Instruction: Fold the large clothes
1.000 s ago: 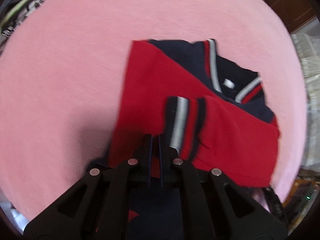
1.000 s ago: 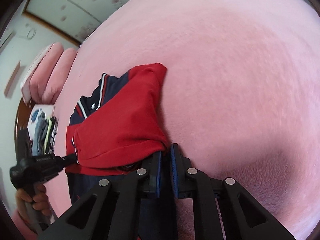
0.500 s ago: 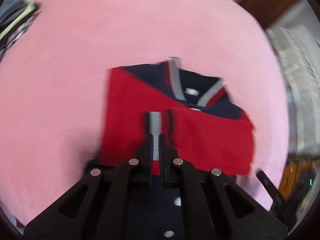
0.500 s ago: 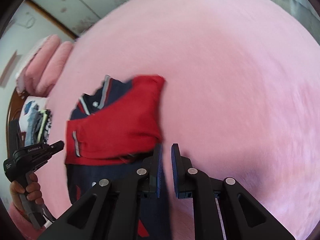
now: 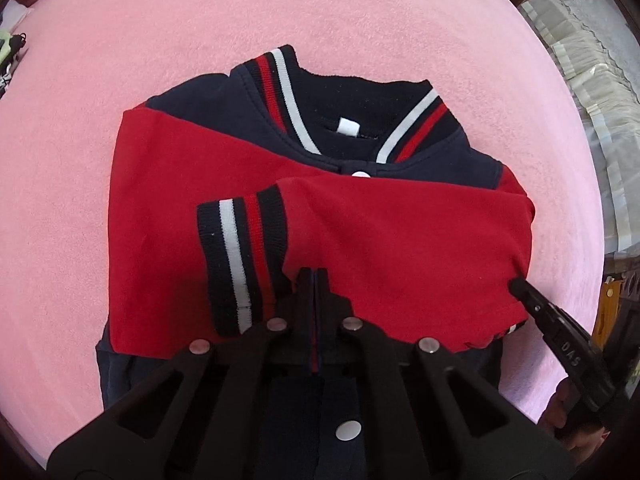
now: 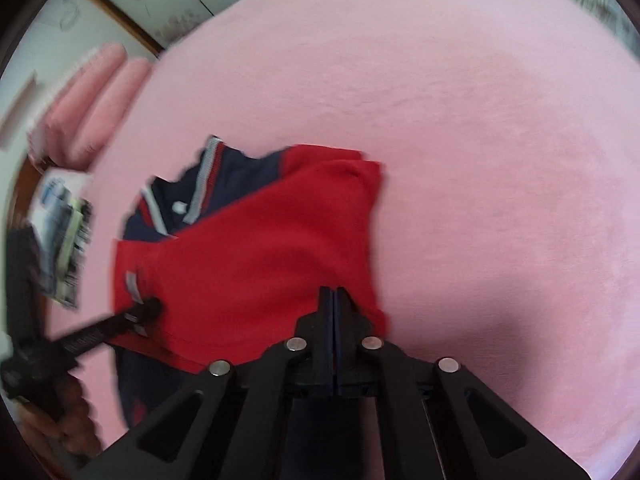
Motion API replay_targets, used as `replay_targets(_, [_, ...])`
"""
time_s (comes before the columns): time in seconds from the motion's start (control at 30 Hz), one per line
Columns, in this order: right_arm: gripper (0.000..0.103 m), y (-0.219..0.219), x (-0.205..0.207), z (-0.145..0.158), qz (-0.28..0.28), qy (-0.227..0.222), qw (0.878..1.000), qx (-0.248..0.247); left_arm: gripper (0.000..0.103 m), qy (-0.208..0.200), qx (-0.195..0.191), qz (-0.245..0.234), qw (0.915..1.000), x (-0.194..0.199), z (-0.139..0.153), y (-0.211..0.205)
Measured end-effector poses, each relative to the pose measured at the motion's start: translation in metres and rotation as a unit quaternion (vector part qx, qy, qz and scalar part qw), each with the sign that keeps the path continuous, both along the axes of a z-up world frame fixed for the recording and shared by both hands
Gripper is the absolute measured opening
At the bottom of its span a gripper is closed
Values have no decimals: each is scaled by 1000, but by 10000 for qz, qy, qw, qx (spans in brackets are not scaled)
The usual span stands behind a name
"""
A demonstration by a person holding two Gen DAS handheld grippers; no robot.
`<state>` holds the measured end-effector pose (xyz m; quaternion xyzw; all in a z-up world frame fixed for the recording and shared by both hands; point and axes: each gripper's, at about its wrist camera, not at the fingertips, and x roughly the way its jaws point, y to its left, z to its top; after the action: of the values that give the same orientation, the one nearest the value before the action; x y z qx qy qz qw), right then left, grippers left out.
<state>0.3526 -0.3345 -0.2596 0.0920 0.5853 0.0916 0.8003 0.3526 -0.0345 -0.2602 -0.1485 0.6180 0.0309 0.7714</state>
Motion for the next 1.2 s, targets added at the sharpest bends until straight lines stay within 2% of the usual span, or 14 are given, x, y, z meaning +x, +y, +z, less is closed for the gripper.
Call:
replay_targets(0.07, [0, -10, -4, -1, -193, 145, 9995, -206, 1, 11, 31, -35, 10000, 0, 0, -2])
replay_targets(0.13, [0, -21, -7, -1, -380, 309, 9988, -51, 1, 42, 49, -58, 10000, 0, 4, -2])
replay_targets(0.23, [0, -22, -13, 17, -376, 68, 9992, 89, 1, -42, 4, -109, 9999, 1, 16, -5])
replay_targets(0.33, [0, 4, -14, 35, 9, -89, 9989, 468, 1, -84, -144, -37, 9999, -1, 27, -3])
replay_targets(0.43, [0, 43, -12, 35, 509, -92, 9944, 919, 1, 4, -317, 111, 9994, -1, 22, -4])
replay_targets(0.5, [0, 67, -9, 24, 730, 3, 9936, 862, 1, 139, -125, 223, 9996, 2, 15, 1])
replay_targets(0.57, [0, 75, -8, 10, 733, 180, 9956, 563, 1, 363, 127, 364, 9986, -4, 5, 4])
replay_targets(0.6, [0, 72, -8, 3, 623, 291, 9964, 498, 2, 355, 37, 440, 9984, -5, 3, 8])
replay_targets(0.67, [0, 57, -13, -4, 323, 385, 9955, 801, 2, 295, -175, 577, 9977, -13, 5, 19])
replay_targets(0.73, [0, 44, -21, -4, 111, 339, 9948, 949, 2, 303, -124, 583, 9978, -16, 5, 25])
replay_targets(0.87, [0, 18, -30, -4, -191, 323, 9948, 948, 2, 276, -186, 523, 9981, -20, 5, 31])
replay_targets(1.0, [0, 8, -34, 0, -502, 251, 9948, 854, 2, 246, -46, 399, 9989, -24, 8, 30])
replay_targets(1.13, [0, 3, -44, 13, -393, 150, 9975, 572, 2, 264, 6, 366, 9990, -24, 11, 28])
replay_targets(1.2, [0, 9, -45, 23, -156, 0, 9972, 725, 2, 269, -120, 351, 9989, -14, 11, 14])
